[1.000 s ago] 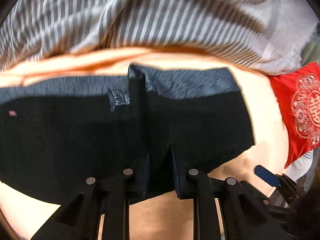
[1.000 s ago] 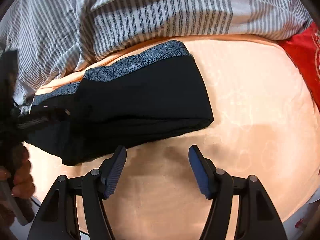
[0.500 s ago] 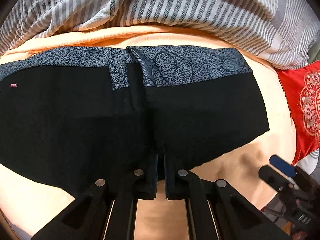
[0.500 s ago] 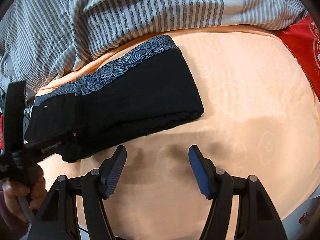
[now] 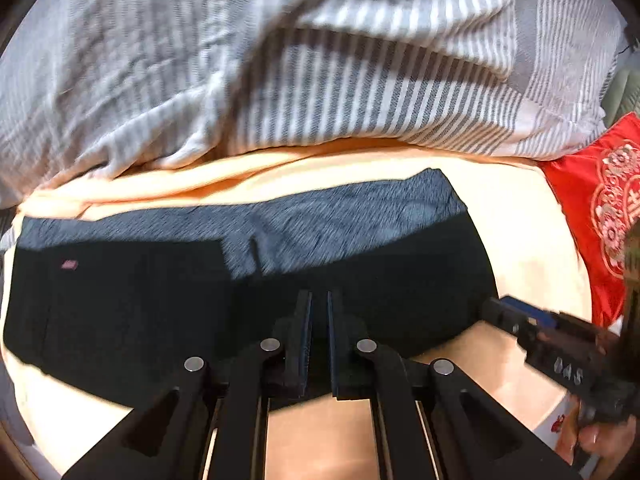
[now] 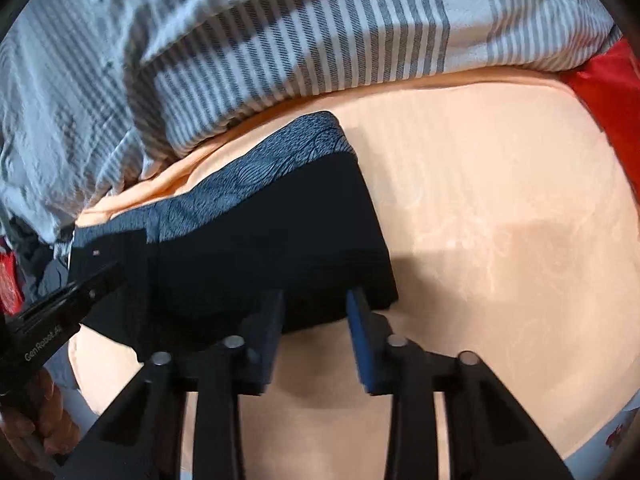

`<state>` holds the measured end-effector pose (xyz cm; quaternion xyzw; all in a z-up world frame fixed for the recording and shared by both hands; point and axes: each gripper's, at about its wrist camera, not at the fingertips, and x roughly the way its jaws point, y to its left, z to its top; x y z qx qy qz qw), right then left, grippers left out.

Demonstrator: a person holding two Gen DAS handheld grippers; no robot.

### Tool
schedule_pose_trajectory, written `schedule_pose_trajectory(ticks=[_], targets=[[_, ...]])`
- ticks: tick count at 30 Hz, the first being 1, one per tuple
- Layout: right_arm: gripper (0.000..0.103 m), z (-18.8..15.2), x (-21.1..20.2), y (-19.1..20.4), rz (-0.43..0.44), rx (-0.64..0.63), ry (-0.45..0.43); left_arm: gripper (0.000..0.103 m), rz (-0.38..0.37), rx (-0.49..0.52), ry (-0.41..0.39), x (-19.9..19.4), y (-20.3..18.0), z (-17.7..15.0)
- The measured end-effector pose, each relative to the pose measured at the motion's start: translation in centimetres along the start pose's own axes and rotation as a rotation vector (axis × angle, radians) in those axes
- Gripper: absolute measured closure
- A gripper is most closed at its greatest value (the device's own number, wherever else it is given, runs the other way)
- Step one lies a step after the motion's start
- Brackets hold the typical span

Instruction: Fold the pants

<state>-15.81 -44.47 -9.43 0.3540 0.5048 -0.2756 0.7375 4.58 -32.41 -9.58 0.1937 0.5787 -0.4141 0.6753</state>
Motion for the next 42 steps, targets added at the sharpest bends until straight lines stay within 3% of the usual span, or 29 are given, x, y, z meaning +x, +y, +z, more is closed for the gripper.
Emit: schedule_pose_trajectory(ticks=[4,6,11,22,28,40,41,42], targets=[[0.069,1.3,0.9,0.1,0.001,0.008,-0.002,0.096,0.106,-0.06,0.086,4.7,1.0,0.4],[0.069,1.4,1.6,0.4,0.001,-0.008,0.01,0.096,0.118,-0.105,0.133,6.3,2.1,-0.5],[0.069,0.9,3.8,1.0,-0.045,-0.091,0.031,0.096,0.169,-0.046,0.109,6.6,1.4,-1.6],[0.066,1.2,4.1,0.5,-0.004,-0.088,0.047,0.096,0.223,-0.028,0.115,7.2,-0.7,-1.0],[0.059,1.1,4.1,0.7,0.009,-0.096,0.045,0.096,0.256,-0.016,0.112,6.7,-2.5,-0.7],[0.053,1.2,3.0,0.8,0.042,-0.081,0.064,0.095,0.164,-0.058,0.098,3.3,-4.1,-1.4],[0.052,1.1,2.7,0.9,0.042,-0.083,0.069,0.069,0.166,-0.058,0.102,2.9,-4.2,-1.6],[0.047,1.0,2.4,1.0,0.041,-0.09,0.074,0.01,0.169,-0.063,0.103,2.5,-4.4,-1.7]])
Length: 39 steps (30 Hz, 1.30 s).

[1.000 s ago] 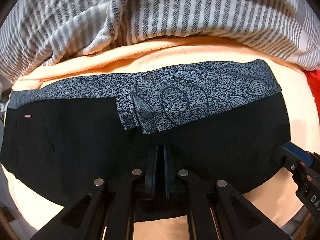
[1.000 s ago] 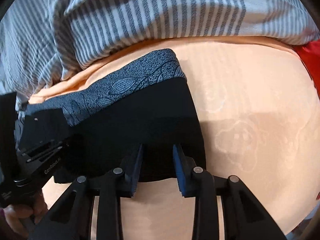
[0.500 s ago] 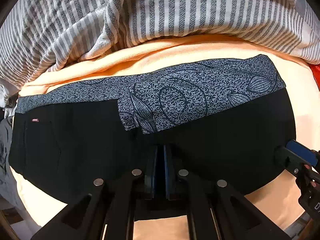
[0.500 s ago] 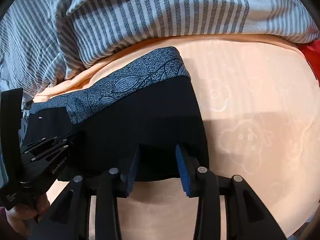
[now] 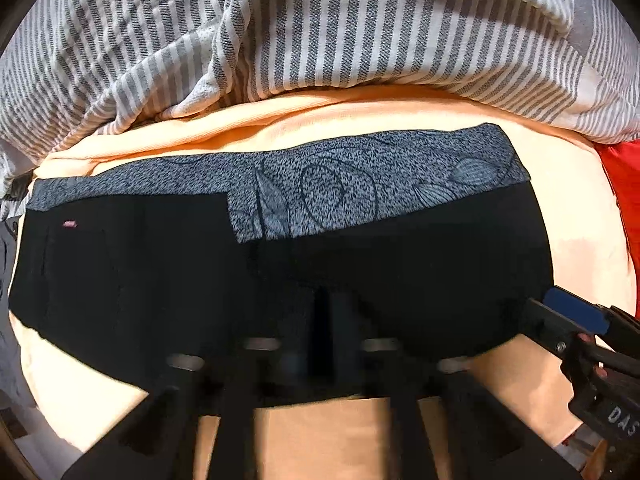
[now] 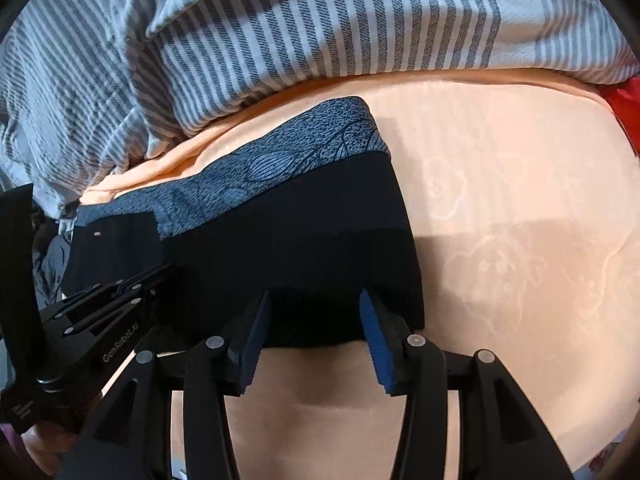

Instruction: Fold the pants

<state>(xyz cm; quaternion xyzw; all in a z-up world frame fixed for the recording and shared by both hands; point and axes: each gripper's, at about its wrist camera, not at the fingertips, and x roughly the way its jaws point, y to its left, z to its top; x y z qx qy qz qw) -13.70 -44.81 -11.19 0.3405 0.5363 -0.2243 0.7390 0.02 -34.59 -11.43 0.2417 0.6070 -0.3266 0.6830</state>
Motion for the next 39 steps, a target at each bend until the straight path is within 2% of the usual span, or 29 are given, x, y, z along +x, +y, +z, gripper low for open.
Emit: schedule_pose_trajectory(ticks=[1,2,5,7,11,15,20,23,31,35,39], targets=[[0.044,-0.1,-0.2,0.1,0.0,-0.007,0.005,0.001,0.01,-0.017,-0.012,-0.7,0.3,-0.3],[0.04,-0.3,-0.6,0.3,-0.001,-0.016,0.011,0.002,0.014,-0.03,-0.039,-1.7,0.6,-0.6],[0.039,-1.1,-1.5,0.9,-0.012,-0.047,0.02,0.002,0.006,-0.042,-0.037,-3.3,0.9,-1.2],[0.037,-1.5,-2.0,1.4,-0.028,-0.07,0.032,0.002,0.03,-0.032,-0.021,-4.0,0.7,-1.7],[0.024,-2.1,-3.1,1.5,-0.044,-0.071,0.047,0.002,0.038,-0.015,0.0,-5.3,1.0,-2.9],[0.02,-2.9,-4.5,1.5,-0.067,-0.076,0.065,0.002,0.016,-0.053,0.042,-6.0,1.8,-4.3],[0.02,-3.8,-6.7,2.0,-0.095,-0.112,0.079,0.002,0.056,-0.096,0.059,-8.1,2.6,-6.2],[0.02,-4.1,-7.9,2.4,-0.096,-0.135,0.08,0.002,0.059,-0.144,0.056,-9.4,3.1,-7.0],[0.02,-4.2,-10.5,2.9,-0.081,-0.166,0.069,0.002,0.053,-0.193,0.063,-11.7,3.4,-8.5],[0.02,-4.2,-10.5,3.4,-0.102,-0.182,0.068,0.002,0.042,-0.203,0.063,-11.9,4.5,-9.0],[0.02,-4.3,-9.8,4.5,-0.134,-0.158,0.063,0.002,0.039,-0.208,0.076,-10.8,7.5,-9.3]])
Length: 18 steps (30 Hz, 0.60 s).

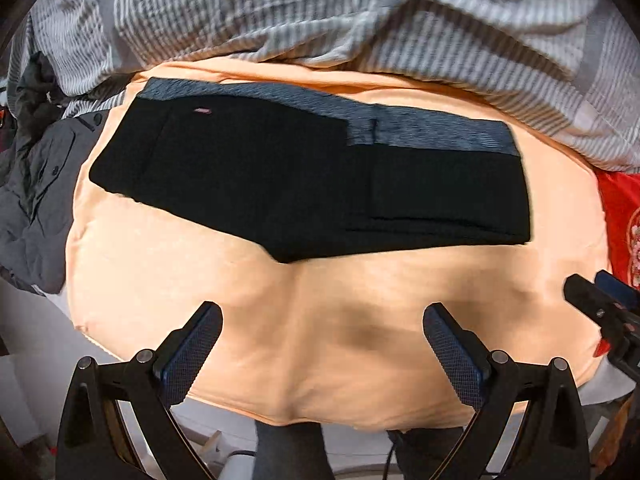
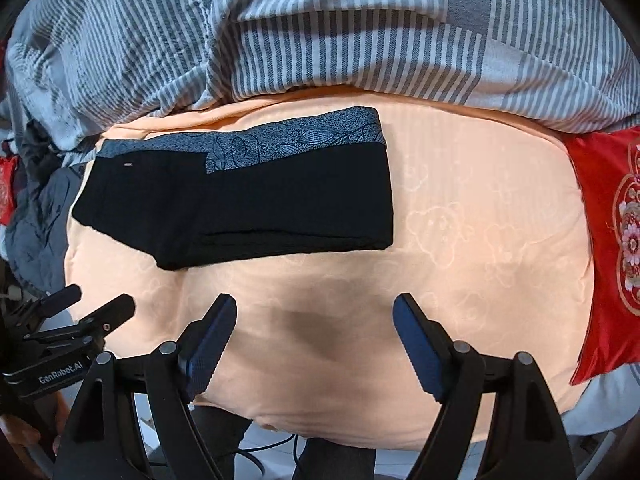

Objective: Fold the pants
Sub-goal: 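Lift both grippers away from the folded black trousers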

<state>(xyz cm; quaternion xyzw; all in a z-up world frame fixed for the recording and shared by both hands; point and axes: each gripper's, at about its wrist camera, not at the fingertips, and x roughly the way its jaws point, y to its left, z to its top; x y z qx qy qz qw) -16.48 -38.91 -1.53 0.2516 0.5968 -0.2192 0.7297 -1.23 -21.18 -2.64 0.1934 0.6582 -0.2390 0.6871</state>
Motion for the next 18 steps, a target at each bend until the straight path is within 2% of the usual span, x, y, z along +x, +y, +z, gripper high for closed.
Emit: schedule_pose_trajectory(ticks=[6,11,15,18], targets=[[0.02,-0.4,3.4,4.5,-0.059,0.047,0.034,0.002,-0.021,0.006,0.011,2.7,7.2,0.4],[0.02,-0.7,6.2,9.6,-0.029,0.098,0.055,0.002,-0.052,-0.047,-0.009,4.2,14.3,2.1],[0.02,0.0,8.3,13.8,-0.024,0.049,0.074,0.002,-0.142,-0.154,-0.071,5.4,19.7,4.1],[0.02,0.7,9.2,15.9,-0.019,0.014,0.063,0.002,-0.209,-0.269,-0.084,7.4,23.4,5.6]])
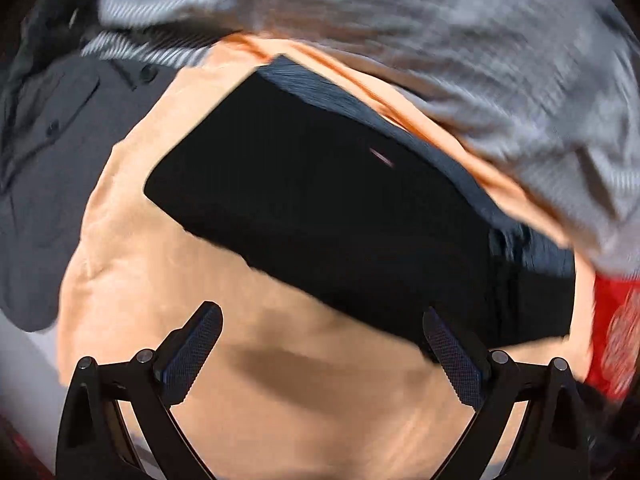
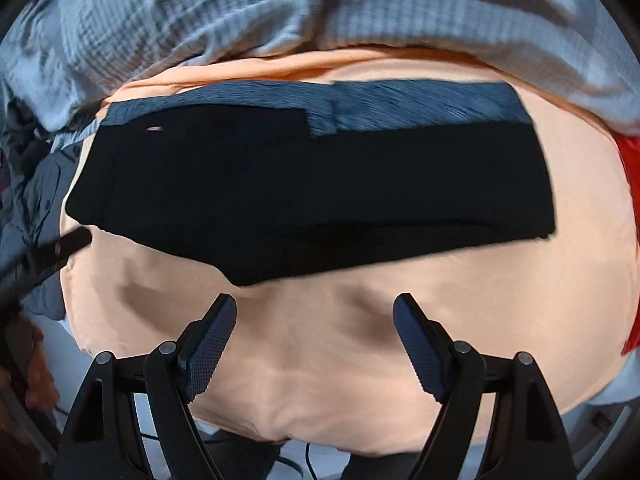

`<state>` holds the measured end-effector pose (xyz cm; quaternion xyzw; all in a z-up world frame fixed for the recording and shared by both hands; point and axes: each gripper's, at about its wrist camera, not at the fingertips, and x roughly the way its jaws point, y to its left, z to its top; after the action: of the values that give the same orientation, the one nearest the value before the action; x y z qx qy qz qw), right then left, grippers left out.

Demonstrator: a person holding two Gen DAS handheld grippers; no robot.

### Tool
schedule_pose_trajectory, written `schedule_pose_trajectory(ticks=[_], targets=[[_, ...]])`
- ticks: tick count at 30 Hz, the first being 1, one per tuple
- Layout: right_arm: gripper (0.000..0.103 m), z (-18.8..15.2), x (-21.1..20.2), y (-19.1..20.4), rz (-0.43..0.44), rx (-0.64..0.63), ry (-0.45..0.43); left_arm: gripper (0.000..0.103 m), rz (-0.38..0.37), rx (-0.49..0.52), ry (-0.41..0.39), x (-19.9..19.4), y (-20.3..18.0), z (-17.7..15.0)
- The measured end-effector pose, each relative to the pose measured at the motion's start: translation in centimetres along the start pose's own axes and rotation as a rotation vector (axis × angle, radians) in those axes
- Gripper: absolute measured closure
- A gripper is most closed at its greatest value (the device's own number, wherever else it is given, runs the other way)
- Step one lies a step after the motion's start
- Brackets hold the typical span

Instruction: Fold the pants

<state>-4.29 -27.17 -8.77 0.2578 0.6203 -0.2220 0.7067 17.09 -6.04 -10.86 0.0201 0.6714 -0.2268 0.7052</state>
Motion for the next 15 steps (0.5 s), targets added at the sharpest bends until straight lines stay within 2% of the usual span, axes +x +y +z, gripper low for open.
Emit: schedule_pose_trajectory(ticks=[6,7,8,9,15], targets=[[0.02,2.5,3.0,3.4,0.01,-0.1,-0.006,0.003,-0.101,-0.162,-0.032,2.8,4.0,1.7],[0.02,2.9,3.6,4.0,0.013,-0.116,0.0,0.003,-0.12,-0.18,-0.033,3.3,4.4,1.8],[0.02,3.3,4.3,4.6,0.019,-0.129,0.005,0.01,-0.13,-0.193,-0.033,3.8,4.8,1.9],[0.02,3.6,4.8,5.1,0.026,-0.138,0.007,0.013,-0.14,-0.206,-0.03,4.2,5.2,2.0],[0.02,4.3,6.2,7.1,0.084,-0.17,0.018,0.013,-0.281,-0.297,-0.045,5.9,6.7,2.1]])
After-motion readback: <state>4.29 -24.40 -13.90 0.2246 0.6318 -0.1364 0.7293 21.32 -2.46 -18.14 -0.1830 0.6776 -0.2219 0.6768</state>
